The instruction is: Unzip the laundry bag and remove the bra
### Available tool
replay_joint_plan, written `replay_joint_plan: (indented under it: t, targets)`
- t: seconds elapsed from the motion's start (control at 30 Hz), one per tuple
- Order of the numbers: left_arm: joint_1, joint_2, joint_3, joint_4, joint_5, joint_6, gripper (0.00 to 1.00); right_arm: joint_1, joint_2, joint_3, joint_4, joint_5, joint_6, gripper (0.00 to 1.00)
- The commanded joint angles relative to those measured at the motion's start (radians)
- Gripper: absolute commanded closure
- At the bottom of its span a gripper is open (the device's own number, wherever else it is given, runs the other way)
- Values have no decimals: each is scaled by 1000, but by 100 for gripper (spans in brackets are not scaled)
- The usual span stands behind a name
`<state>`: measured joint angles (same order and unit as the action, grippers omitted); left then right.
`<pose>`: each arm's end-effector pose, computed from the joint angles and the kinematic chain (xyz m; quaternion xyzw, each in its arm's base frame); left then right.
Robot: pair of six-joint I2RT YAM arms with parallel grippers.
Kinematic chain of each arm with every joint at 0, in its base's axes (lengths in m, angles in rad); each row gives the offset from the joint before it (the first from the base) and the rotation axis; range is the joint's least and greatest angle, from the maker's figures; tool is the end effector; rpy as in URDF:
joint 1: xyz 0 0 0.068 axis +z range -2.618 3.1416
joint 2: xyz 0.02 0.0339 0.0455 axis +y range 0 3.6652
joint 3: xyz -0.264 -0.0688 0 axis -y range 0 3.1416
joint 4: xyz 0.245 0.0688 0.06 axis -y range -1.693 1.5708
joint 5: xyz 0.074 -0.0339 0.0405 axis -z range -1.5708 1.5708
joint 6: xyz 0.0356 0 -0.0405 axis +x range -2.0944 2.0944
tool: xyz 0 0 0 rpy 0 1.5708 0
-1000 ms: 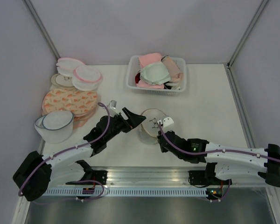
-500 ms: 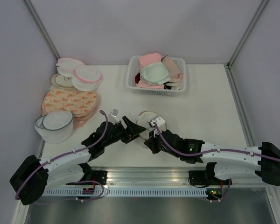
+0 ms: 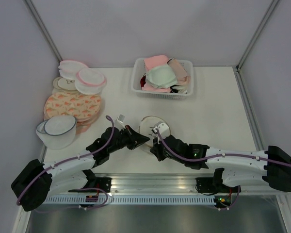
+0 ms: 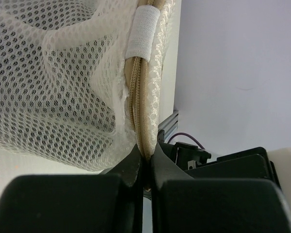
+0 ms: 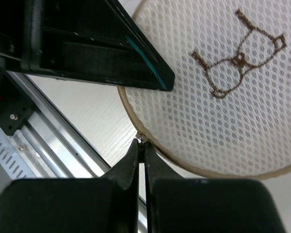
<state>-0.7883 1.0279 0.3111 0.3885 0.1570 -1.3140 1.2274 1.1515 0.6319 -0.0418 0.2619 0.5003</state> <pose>0.1449 -0.1536 0.1886 -0.1666 0.7947 -0.5353 0.2328 0.0917 0.2292 0.2274 -0.2496 0.8336 0.2903 0.3983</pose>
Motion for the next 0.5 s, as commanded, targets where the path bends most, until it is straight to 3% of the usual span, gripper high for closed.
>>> replay_joint_plan:
  t: [0.0,0.23,0.47]
  targets:
    - [12,-38,26,-25,-39,24,98,0,13,41,-173,55,12,99]
    - [40,-32,26,-37,-10,55,98,-17,-24,12,-444,354,142,100]
    - [66,41,85,3,55,169,98,-112,-67,31,-422,425,132,100]
